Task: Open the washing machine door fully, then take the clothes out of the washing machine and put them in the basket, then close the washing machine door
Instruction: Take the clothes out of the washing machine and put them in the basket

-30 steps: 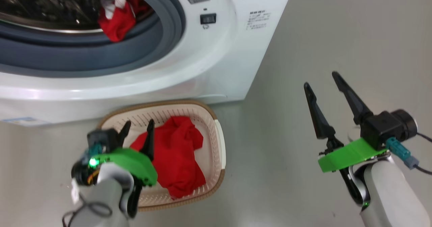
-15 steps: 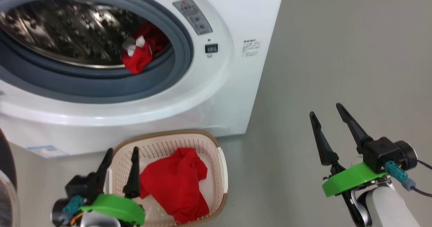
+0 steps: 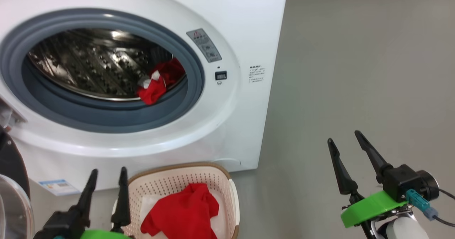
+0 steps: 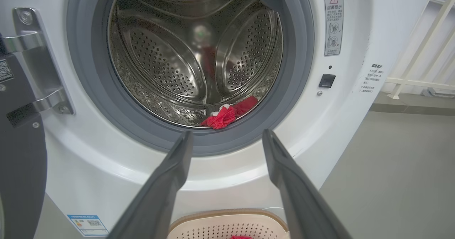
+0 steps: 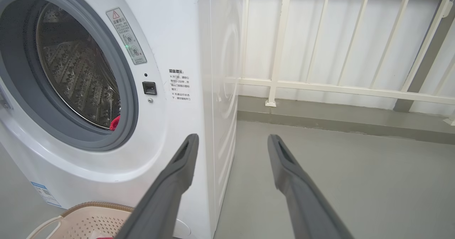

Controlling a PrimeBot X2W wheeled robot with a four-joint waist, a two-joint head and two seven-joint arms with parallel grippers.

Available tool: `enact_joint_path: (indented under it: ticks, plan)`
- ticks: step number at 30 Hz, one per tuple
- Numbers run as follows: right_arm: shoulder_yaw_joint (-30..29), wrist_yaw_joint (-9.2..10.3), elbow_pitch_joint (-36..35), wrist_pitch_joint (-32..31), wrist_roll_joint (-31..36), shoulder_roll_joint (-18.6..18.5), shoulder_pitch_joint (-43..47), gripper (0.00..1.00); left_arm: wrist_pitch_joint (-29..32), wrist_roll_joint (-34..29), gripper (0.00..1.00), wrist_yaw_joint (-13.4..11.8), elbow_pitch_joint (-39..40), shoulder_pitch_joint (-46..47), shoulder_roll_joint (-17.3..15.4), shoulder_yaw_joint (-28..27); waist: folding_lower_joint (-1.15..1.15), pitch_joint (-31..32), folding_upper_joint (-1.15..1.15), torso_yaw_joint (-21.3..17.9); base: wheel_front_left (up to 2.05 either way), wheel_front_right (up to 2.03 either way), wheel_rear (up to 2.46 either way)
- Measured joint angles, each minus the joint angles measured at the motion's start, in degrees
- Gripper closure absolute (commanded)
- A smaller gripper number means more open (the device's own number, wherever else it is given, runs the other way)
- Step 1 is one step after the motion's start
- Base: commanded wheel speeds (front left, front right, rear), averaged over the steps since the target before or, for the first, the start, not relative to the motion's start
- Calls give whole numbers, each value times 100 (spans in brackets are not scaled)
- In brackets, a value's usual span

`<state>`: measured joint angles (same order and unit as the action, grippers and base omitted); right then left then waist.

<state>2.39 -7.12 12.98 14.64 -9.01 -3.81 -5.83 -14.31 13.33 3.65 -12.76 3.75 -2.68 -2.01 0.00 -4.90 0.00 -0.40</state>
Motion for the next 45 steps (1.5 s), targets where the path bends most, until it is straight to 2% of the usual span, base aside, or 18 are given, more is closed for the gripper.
enact_joint_path:
  ticks: [5,12,22,45]
  plan:
    - [-14,0,-101,0,-2,-9,221,0,0,-82,0,0,438,-427,3,-120,0,246,0,-50,0,0,0]
    - [-51,0,-207,0,0,-10,358,0,0,-65,0,49,586,-714,8,-272,0,499,0,-92,0,0,0]
    - [-63,0,-222,0,0,-10,559,0,0,-62,0,140,598,-878,10,-380,0,671,0,-128,0,0,0]
    - [-75,0,-223,0,0,-12,664,0,0,-66,0,143,591,-965,11,-372,0,727,0,-142,0,0,0]
